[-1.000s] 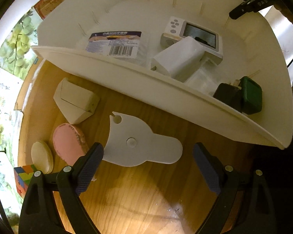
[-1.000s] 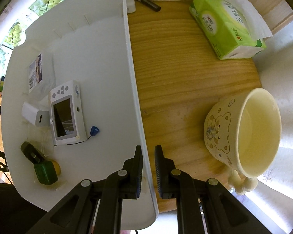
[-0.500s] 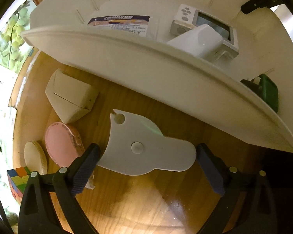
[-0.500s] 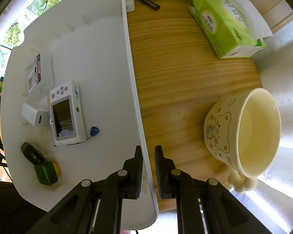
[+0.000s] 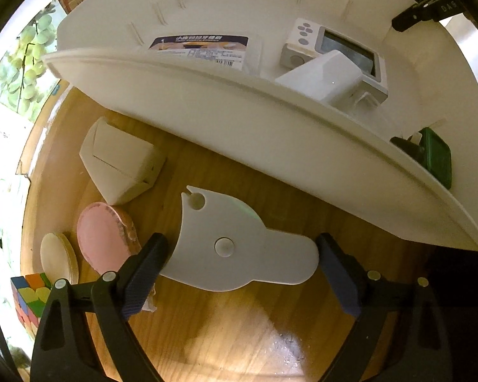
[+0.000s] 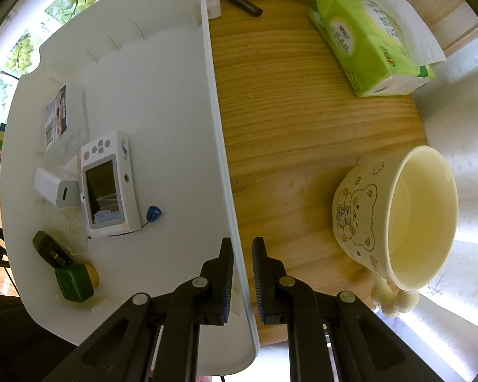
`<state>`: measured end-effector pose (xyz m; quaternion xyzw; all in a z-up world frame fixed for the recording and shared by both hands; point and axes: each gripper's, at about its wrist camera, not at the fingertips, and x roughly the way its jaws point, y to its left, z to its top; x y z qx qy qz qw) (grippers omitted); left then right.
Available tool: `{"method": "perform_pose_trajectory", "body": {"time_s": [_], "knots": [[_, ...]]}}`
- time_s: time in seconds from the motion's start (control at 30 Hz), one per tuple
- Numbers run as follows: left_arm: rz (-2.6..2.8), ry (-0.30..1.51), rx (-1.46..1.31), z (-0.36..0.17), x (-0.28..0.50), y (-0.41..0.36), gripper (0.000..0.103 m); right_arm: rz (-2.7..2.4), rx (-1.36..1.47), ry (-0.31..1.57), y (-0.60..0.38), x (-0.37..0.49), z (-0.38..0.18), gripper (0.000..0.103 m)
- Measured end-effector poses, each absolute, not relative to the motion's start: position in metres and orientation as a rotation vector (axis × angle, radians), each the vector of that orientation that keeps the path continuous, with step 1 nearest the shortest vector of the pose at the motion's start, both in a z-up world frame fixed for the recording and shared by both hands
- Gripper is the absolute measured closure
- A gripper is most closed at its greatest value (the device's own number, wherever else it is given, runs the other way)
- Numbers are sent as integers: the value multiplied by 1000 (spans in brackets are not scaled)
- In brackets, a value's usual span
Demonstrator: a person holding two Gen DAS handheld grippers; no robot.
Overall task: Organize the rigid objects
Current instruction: 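Position the left gripper around the flat white plastic piece and close, then lift the white plastic piece with the left gripper and carry it over the tray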
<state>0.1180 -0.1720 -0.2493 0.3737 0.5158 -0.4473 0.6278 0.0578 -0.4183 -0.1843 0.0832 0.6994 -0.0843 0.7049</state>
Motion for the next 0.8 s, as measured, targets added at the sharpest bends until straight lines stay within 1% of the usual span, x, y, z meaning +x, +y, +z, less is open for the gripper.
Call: {"method": "perform_pose_trajectory", "body": {"time_s": [0.13,0.43,0.67,0.8], "knots": [[-984,1151,835,-243,118,-164,10,-185,177,1556,-417,57,-185,90],[-875,1169,706,-226,106,-136,10,-164,146,1563,-411,59,-186,90],[-797,1171,575,-198,94,-111,10,-143,127,1561,-408,59,-185,90],[-778,1153,539,-183,79,-115,10,-131,112,1562,-406,60,-184,90]]}}
